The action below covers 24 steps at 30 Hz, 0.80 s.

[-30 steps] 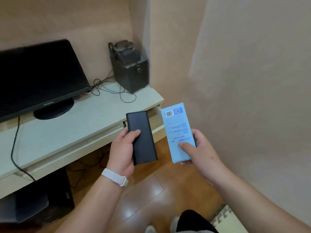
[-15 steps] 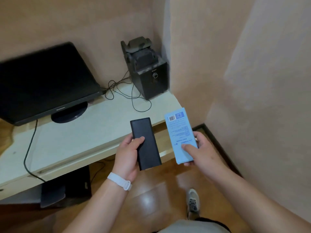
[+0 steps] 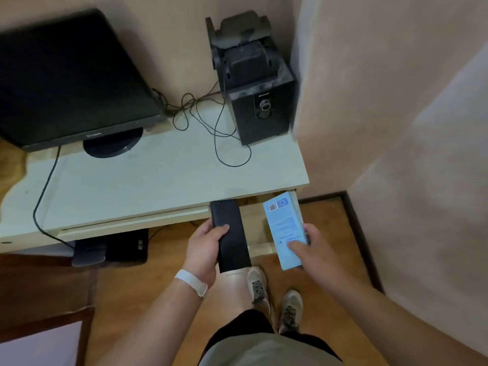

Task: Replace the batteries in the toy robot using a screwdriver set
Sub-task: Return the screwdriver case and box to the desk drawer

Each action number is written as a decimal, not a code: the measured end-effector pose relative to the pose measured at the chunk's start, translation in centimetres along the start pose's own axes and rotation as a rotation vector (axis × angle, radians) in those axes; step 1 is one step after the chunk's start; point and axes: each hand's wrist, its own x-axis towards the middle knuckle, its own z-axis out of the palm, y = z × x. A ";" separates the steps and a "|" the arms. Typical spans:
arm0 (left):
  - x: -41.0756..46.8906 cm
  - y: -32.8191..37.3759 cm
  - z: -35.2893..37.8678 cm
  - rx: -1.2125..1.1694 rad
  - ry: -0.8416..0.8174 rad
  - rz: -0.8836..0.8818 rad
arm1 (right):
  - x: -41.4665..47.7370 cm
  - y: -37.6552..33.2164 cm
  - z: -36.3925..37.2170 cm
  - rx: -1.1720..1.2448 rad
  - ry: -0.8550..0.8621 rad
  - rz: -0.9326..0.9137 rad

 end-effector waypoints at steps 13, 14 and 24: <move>10.4 -4.1 0.6 0.067 -0.062 -0.258 | 8.4 0.8 2.5 -0.175 -0.006 0.177; 11.0 -4.2 0.7 0.071 -0.069 -0.256 | 9.1 0.8 2.6 -0.164 -0.005 0.194; 16.7 -5.9 1.6 0.068 -0.057 -0.275 | 14.8 1.4 4.3 -0.199 -0.066 0.295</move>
